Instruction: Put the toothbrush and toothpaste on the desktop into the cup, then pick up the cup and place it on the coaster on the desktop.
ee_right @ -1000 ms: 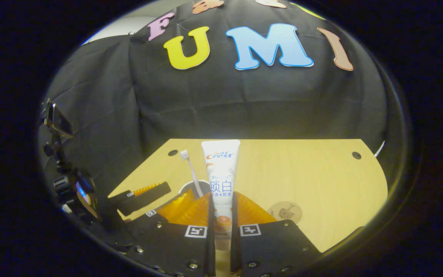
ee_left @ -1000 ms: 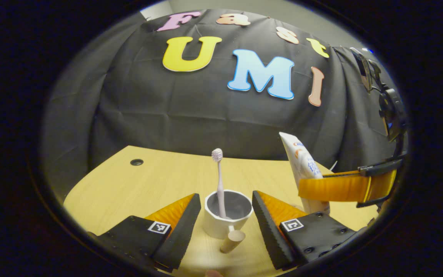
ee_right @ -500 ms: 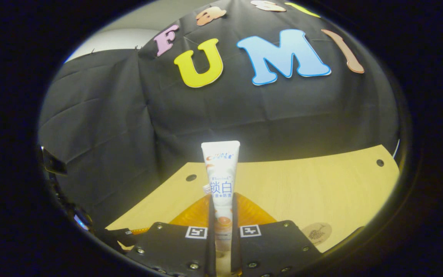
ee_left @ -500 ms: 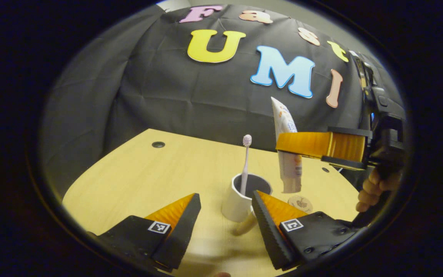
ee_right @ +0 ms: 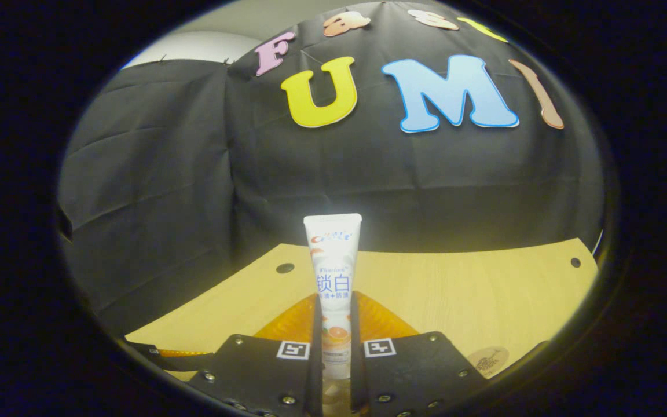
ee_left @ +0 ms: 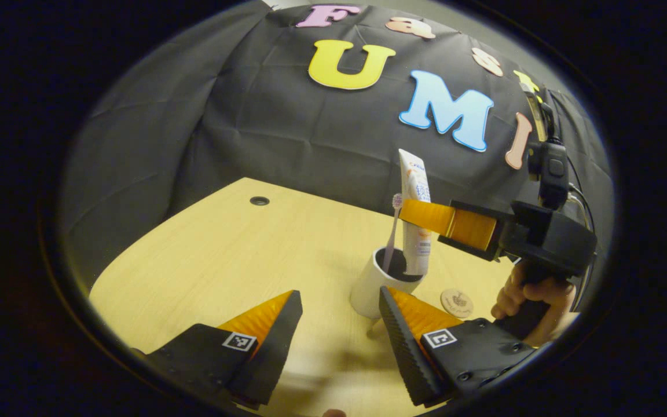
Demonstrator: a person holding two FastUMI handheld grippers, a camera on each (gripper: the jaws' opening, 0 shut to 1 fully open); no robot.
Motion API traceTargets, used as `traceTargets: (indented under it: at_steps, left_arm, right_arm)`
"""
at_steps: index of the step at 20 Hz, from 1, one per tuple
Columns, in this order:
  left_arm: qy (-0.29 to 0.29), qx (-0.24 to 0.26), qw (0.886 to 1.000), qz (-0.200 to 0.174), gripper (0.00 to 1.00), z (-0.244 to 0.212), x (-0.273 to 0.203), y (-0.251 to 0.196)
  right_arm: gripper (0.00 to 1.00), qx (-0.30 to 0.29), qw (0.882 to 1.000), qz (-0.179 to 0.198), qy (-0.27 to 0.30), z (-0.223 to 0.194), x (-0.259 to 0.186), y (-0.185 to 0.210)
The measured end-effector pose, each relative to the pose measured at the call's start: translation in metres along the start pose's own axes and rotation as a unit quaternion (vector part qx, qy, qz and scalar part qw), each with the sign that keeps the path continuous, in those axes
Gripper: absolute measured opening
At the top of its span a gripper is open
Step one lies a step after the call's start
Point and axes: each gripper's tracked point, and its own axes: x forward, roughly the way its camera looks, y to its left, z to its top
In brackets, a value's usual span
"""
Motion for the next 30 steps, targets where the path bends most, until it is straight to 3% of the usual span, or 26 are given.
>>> traceTargets:
  at_steps: [4, 7, 8, 9, 13, 20, 30]
  left_arm:
    - [0.0, -0.004, 1.0, 0.01, 0.89, -0.001, -0.004, 0.008]
    - [0.0, -0.004, 1.0, 0.012, 0.89, -0.001, -0.006, 0.011]
    - [-0.001, -0.004, 1.0, 0.012, 0.86, 0.0, -0.005, 0.011]
    - [-0.001, -0.003, 1.0, 0.011, 0.89, 0.0, -0.005, 0.01]
    - [0.0, -0.007, 1.0, 0.01, 0.89, 0.0, -0.006, 0.009]
    - [-0.004, 0.006, 1.0, 0.003, 0.89, 0.002, -0.008, -0.004]
    - [0.01, 0.037, 0.999, -0.016, 0.97, 0.0, -0.004, -0.041]
  right_arm:
    - [0.24, 0.006, 1.0, 0.009, 0.022, -0.011, 0.008, 0.005]
    - [0.32, 0.003, 0.999, 0.009, 0.038, -0.02, 0.004, 0.006]
    - [0.33, 0.001, 0.999, 0.007, 0.045, -0.023, 0.002, 0.006]
    - [0.36, -0.001, 0.999, 0.005, 0.049, -0.027, -0.003, 0.006]
    - [0.65, -0.011, 0.999, 0.004, 0.045, -0.021, -0.011, 0.008]
    - [0.67, -0.007, 1.0, 0.0, 0.019, 0.01, -0.04, 0.001]
    - [0.67, -0.016, 0.998, -0.059, -0.013, 0.046, -0.119, -0.052]
